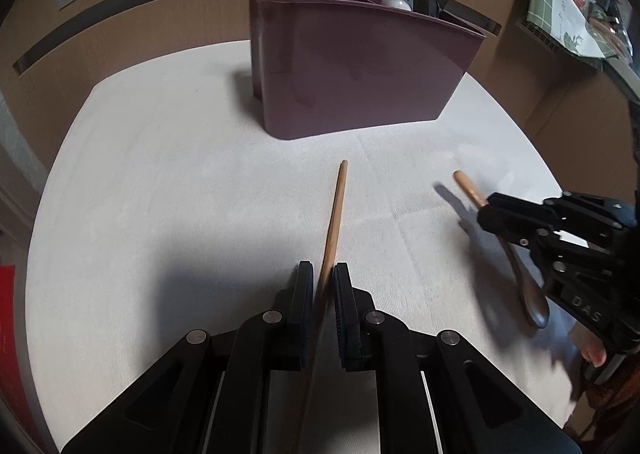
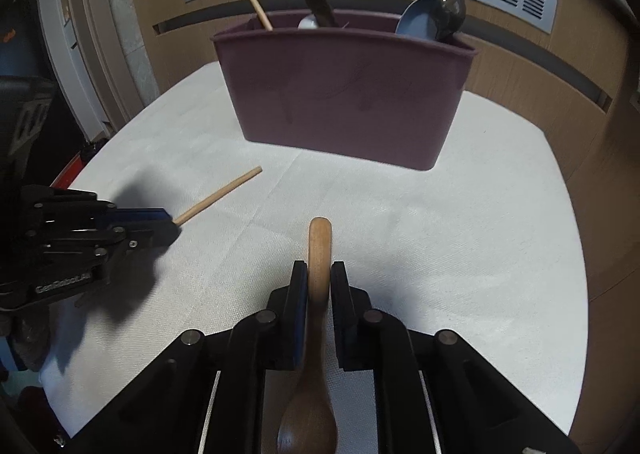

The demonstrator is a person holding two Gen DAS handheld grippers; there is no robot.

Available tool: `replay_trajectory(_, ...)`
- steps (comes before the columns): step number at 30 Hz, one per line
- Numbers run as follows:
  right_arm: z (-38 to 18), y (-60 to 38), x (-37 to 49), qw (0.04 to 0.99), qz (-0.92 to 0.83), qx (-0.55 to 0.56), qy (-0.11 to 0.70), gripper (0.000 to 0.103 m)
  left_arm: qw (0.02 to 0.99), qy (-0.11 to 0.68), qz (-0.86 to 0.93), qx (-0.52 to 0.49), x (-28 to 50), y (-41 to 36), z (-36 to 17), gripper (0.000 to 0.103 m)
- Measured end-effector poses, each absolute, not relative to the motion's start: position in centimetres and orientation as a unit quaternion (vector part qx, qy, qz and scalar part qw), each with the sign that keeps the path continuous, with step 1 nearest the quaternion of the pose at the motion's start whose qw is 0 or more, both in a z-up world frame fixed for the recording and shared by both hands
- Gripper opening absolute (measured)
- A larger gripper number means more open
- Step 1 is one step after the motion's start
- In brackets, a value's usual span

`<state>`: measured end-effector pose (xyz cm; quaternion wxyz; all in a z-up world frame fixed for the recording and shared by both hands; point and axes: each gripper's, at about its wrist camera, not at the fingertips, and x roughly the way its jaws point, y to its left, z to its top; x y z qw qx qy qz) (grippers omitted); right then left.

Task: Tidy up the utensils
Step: 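Lift the wooden spoon with the right tool while the left tool lifts the chopstick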

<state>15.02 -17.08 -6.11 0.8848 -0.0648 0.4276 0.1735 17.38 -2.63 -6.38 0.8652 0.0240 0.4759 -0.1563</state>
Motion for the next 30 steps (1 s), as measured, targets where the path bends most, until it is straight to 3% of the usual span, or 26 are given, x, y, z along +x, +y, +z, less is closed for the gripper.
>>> replay_trajectory(13,-2.6,-19.3,13.9,0.908,0.182,-0.014,0.376,0.011,0.851,0.499,-0.165,-0.024,20.2,-2.8,-5.8,0.008)
replay_trajectory(19,-1.3,-20.9,13.3,0.918,0.172,0.003,0.357,0.011,0.872,0.438,-0.186,-0.113,18.2,0.0,-1.9,0.006)
replay_trajectory(23,-0.6,-21.7,13.3,0.921,0.168,0.007,0.352,0.011,0.881,0.427,-0.188,-0.075,17.1,-0.1,-0.8,0.006)
replay_trajectory(30,-0.5,-21.5,13.2,0.922,0.166,0.011,0.349,0.011,0.864,0.467,-0.189,0.004,17.0,-1.8,-4.5,0.011)
